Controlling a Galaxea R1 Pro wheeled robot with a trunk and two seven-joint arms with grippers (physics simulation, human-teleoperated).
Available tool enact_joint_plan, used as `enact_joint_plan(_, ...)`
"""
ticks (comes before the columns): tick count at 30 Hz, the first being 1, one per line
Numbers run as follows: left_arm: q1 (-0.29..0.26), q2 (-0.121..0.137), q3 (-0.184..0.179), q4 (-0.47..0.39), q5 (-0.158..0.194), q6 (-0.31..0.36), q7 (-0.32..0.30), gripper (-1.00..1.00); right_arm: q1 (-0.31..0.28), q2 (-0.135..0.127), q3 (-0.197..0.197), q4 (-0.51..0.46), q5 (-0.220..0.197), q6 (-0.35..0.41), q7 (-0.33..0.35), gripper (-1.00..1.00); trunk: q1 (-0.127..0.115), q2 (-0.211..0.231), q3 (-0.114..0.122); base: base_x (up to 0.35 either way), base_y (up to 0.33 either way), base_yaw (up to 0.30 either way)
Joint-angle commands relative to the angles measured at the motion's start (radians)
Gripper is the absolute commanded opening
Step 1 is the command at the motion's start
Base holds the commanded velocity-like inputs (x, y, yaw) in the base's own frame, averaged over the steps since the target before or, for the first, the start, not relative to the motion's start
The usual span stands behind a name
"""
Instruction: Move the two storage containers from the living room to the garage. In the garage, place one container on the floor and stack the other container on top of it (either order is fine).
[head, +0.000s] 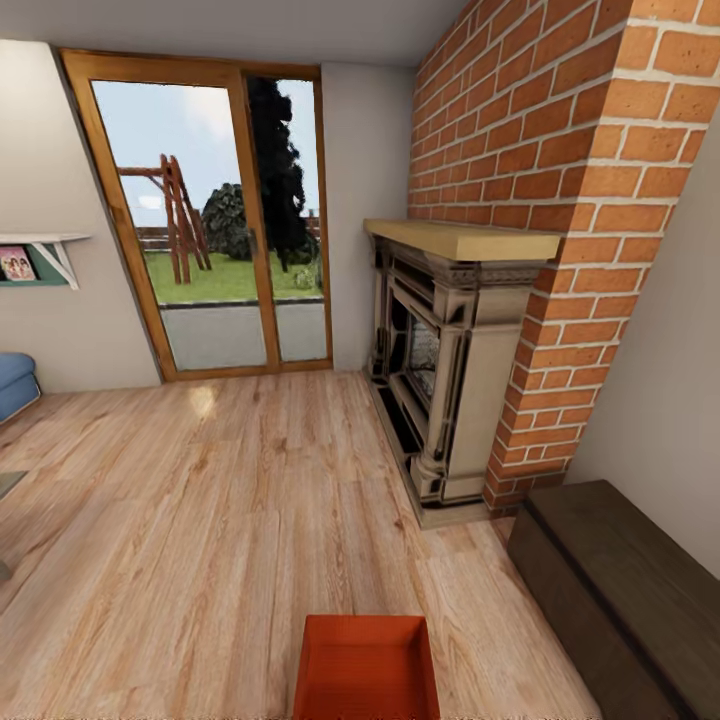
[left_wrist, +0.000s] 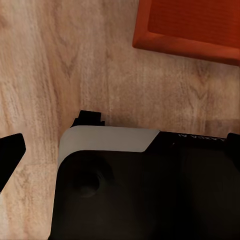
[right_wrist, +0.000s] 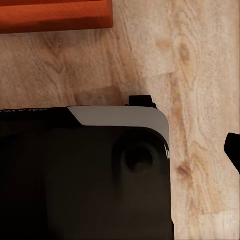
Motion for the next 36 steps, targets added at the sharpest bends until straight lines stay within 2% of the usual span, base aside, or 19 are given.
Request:
enact_joint_plan(1,-0.001,0.0,0.006,0.001,0.008,-0.003,-0.003,1.0,-0.001,0.001,0.008,0.003,-0.01,-0.005,0.004,1.0,0.0,-0.001,-0.003,0.0,0.0,0.0)
enact_joint_plan(23,-0.001,0.015,0.006,0.001,0.008,0.008,-0.001,1.0,-0.001,-0.001,0.008,0.002,-0.011,-0.007,0.003,1.0,0.0,-0.001,-0.038,0.0,0.0,0.0)
enact_joint_plan(36,0.007,0.011,0.006,0.001,0.007,0.005,-0.003,1.0,-0.001,-0.002,0.008,0.002,-0.01,-0.007,0.003,1.0,0.0,-0.001,-0.059,0.0,0.0,0.0)
